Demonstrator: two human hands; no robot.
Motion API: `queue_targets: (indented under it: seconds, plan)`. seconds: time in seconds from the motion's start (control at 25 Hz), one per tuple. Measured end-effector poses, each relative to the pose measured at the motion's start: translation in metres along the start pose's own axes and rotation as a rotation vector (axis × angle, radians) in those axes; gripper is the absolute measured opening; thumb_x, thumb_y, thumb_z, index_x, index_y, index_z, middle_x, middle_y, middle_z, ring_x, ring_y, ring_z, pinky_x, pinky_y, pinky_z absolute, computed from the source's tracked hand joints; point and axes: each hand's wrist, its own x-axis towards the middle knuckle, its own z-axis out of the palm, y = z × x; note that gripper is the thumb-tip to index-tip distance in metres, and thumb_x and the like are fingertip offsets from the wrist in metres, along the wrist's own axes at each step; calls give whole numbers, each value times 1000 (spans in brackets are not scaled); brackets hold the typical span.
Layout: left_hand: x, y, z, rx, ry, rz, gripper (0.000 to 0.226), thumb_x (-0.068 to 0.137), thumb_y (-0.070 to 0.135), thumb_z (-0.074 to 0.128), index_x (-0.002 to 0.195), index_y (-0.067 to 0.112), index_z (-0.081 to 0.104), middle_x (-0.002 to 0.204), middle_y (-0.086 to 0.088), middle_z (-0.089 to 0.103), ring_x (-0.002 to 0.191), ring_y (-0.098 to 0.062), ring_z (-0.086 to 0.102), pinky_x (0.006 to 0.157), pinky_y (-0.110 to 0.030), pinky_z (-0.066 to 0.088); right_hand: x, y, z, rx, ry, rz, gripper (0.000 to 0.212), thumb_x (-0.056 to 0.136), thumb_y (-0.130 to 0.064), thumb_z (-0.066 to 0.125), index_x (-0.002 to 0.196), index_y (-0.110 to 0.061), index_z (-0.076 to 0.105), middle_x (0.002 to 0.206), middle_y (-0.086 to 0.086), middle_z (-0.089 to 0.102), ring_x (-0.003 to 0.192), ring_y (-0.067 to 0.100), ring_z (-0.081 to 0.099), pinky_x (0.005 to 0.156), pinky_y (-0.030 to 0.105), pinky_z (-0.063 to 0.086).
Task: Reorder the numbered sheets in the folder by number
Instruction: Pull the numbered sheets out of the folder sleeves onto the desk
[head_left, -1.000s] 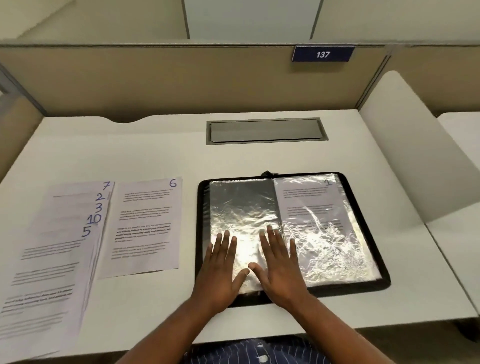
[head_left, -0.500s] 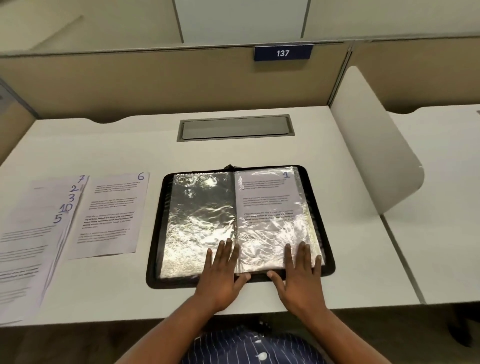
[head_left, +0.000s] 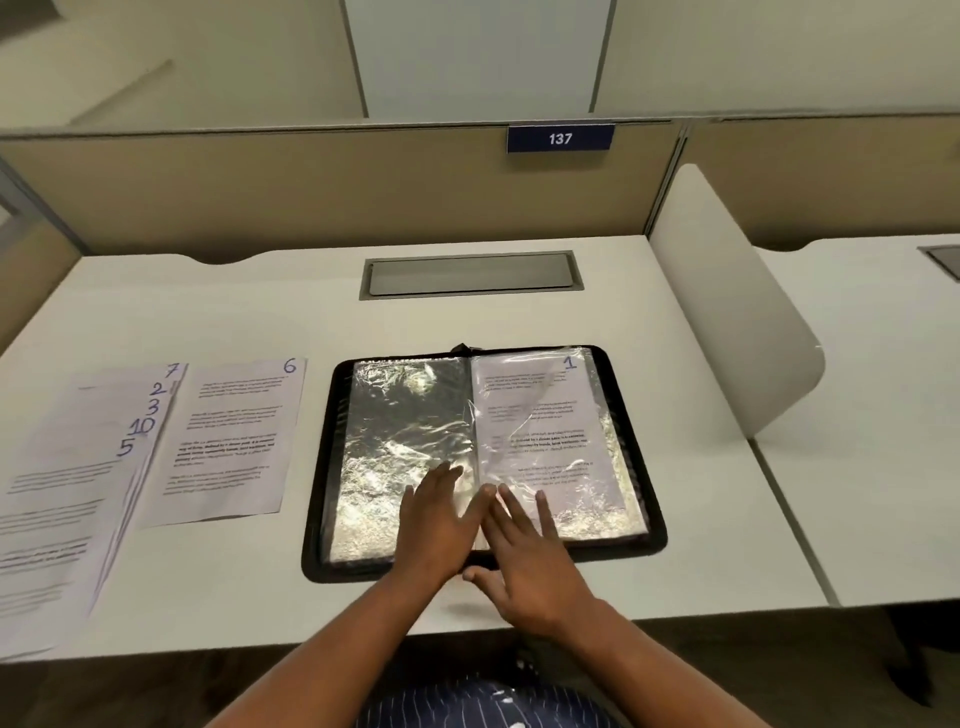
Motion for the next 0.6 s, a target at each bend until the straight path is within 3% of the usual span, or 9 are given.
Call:
queue_targets:
  seconds: [0.08,0.16,0.36,0.48,0.6]
  plan:
    - [6,2,-18,-83,55,-71,89,78,86,46,141,23,53,134,3,64,120,-19,61,106,-43,45,15,-22,-6,-6,-25,-149,79,104,-67,28,165,-21,10,171,3,12,157,16,-13,124,56,-11]
    - [6,-8,-33,-136,57,-130,81,80,72,64,144,26,47,127,6,66,114,-20,64,98,-38,49,27,-45,-4,1,-21,-267,73,104,-64,33,162,-20,24,167,4,28,159,19,-1,124,57,-10]
    - [7,-57,-54,-188,102,-286,75,92,37,65,155,31,25,138,0,61,121,-26,62,97,-38,50,22,-66,16,11,52,-226,69,106,-62,29,161,-20,28,169,-2,21,158,13,2,126,45,-12]
    - [3,-75,-57,-179,151,-263,87,92,27,65,160,27,12,159,-1,39,134,-28,51,105,-43,47,-1,-42,27,-32,143,-23,66,107,-61,27,160,-22,33,167,-4,23,157,15,16,126,42,-10]
    - [-8,-80,-49,-9,148,-172,95,92,28,63,162,21,-1,170,-5,3,156,-25,10,125,-41,14,-26,-12,35,-37,149,188,67,105,-62,27,160,-23,31,166,-4,25,156,16,17,126,48,3]
